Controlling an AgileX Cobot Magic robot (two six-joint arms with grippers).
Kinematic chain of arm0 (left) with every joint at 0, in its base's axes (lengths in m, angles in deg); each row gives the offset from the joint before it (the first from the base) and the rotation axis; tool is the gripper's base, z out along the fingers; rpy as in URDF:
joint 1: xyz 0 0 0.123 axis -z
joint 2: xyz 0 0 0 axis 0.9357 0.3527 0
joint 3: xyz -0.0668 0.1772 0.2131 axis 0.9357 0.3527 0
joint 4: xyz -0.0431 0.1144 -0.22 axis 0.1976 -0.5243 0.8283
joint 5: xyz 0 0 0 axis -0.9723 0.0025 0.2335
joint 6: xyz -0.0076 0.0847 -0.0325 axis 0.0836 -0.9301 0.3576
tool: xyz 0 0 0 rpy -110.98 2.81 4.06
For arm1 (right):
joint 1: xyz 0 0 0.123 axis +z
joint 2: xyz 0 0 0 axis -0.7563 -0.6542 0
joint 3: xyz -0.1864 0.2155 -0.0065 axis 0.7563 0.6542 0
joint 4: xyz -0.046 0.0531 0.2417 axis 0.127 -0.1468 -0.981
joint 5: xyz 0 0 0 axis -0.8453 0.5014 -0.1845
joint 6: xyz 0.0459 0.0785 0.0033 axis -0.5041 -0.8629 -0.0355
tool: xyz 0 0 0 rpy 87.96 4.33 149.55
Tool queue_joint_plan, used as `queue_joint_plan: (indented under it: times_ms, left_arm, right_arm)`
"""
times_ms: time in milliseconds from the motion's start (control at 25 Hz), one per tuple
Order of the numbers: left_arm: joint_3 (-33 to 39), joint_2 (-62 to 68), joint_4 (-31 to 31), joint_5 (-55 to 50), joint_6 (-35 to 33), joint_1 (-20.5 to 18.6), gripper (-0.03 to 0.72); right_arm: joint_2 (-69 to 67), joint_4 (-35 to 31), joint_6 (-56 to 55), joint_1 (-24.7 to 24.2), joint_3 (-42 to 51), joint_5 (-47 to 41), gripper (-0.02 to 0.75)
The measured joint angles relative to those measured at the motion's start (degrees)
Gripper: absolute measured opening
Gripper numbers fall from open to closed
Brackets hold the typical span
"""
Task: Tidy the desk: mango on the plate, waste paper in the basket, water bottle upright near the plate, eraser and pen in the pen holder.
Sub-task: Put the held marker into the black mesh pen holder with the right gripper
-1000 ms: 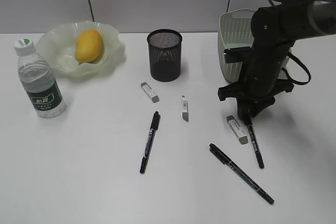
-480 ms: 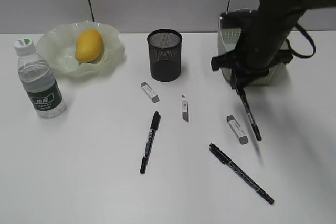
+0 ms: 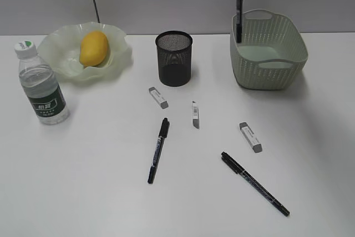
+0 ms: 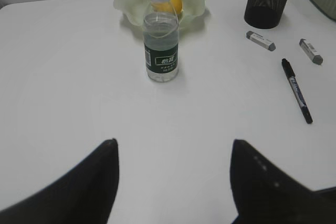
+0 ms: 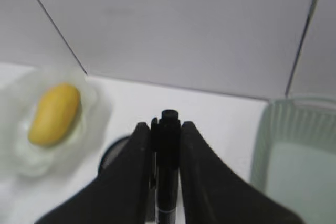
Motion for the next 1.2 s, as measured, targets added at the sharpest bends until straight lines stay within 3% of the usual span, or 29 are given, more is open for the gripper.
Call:
queue_joint_plan:
  times_ms: [200,440,840,1200]
  left_arm:
    - [0.00,0.00,0.02,0.00,0.00,0.00,0.490]
    - [0.00,0.00,0.06,0.00,0.00,0.00,0.490]
    - [0.00,0.00,0.06,0.05,0.00,0.00,0.488]
    - [0.00,0.00,0.06,0.05,0.00,0.00,0.488]
  right_arm:
    - [-5.37,-1.54,0.14,2.86,-0.06,18.00,0.139]
    - [-14.24,7.55,0.21,6.01,-0.06,36.47,0.139]
    - [-23.39,7.52,0.85,6.19,-1.71,44.15,0.139]
    - [-27.05,7.52,6.81,6.14,-1.71,44.37,0.139]
